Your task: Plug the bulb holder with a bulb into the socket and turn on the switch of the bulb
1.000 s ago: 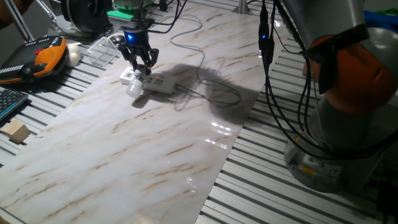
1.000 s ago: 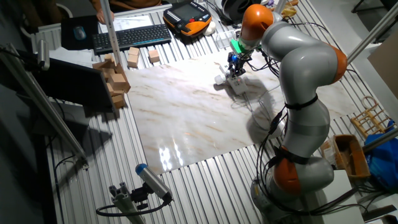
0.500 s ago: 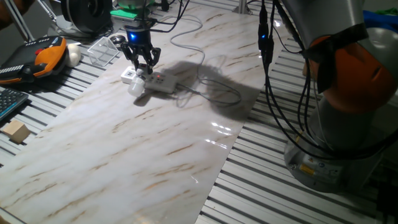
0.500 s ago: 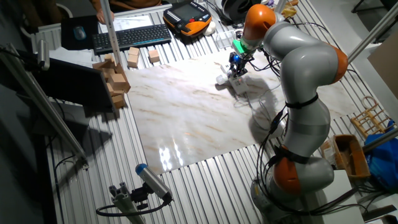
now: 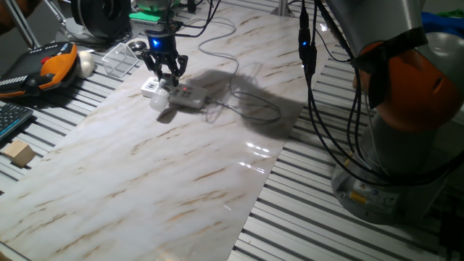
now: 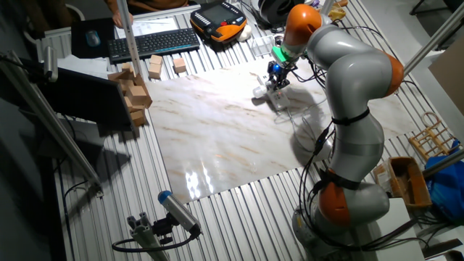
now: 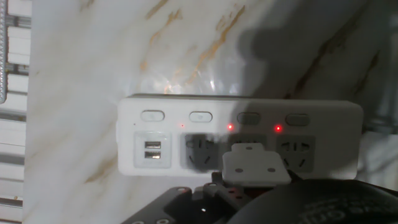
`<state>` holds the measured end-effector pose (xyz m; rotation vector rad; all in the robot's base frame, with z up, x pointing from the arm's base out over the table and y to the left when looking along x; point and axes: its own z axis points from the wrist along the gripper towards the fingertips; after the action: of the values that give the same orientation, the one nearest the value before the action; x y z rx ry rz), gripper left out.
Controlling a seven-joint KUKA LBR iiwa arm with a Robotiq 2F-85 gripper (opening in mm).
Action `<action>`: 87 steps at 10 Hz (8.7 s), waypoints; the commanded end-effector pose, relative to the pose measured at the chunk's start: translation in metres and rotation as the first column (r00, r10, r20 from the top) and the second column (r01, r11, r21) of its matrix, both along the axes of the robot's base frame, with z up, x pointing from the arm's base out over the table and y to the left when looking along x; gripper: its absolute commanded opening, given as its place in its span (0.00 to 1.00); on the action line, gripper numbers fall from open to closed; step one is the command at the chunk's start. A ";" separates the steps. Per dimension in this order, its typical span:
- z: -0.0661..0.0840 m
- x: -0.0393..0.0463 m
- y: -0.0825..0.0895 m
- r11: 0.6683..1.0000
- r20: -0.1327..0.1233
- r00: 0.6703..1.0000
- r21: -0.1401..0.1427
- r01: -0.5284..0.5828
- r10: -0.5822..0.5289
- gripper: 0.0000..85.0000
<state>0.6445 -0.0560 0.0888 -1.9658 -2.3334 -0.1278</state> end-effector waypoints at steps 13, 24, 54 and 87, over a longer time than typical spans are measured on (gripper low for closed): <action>-0.012 0.0055 -0.007 0.999 0.014 0.999 0.005 -0.038 0.038 0.40; -0.014 0.0026 -0.008 0.999 -0.004 0.999 0.008 -0.048 0.048 0.60; 0.023 -0.0164 0.003 0.993 -0.006 0.993 -0.012 -0.117 0.117 0.80; 0.018 -0.0422 -0.024 0.965 -0.043 0.964 0.031 -0.261 0.263 0.80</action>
<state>0.6029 -0.0804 0.1073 -1.6116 -2.5213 -0.0912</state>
